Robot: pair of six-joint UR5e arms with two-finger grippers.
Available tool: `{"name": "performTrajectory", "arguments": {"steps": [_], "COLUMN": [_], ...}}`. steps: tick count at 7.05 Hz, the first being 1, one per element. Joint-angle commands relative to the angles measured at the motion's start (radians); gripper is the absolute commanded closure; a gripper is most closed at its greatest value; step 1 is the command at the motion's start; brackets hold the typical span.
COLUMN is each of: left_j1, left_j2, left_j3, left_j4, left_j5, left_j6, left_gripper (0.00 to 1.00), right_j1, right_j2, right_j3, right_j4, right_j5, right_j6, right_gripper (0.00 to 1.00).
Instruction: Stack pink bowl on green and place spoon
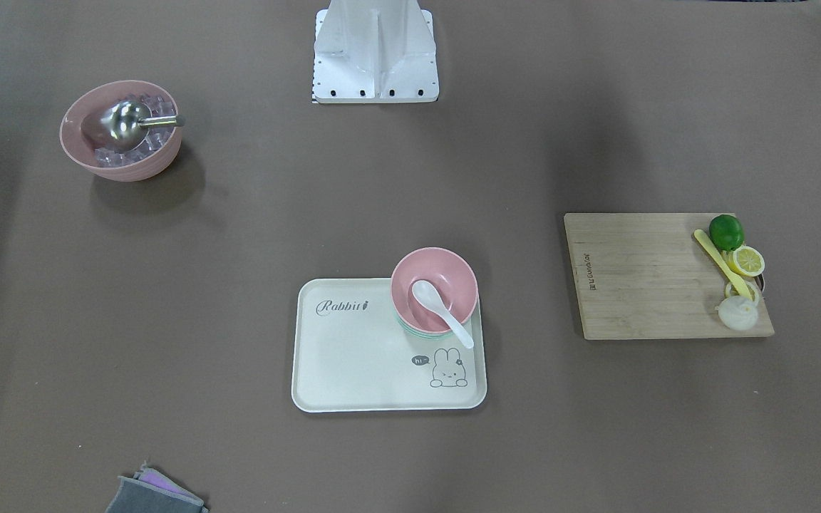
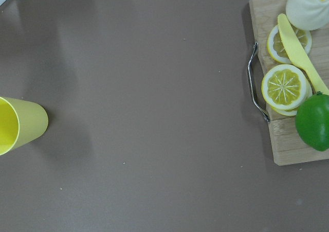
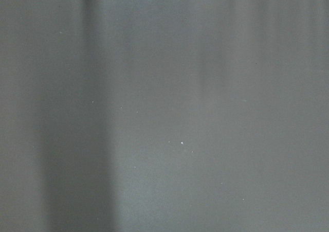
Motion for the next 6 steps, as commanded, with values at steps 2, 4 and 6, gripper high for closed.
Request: {"name": "performTrajectory", "arguments": {"steps": [2, 4, 6], "left_j1": [0.000, 0.002, 0.002], "left_j2": [0.003, -0.003, -0.005], "left_j3": [-0.002, -0.001, -0.002], "left_j4": [0.000, 0.000, 0.000], "left_j5": [-0.006, -0.006, -0.006], "left_j6": [0.000, 0.000, 0.000], "left_gripper": [0.01, 0.01, 0.01], "right_j1": [-0.001, -0.001, -0.001], "right_j2": [-0.014, -0.035, -0.035], "right_j3": [0.003, 0.004, 0.004], "right_j4": [-0.002, -0.001, -0.001], "right_j5": [0.021, 0.036, 0.036], "right_j6": [0.001, 0.001, 0.001], "right_gripper": [0.00, 0.00, 0.00]}}
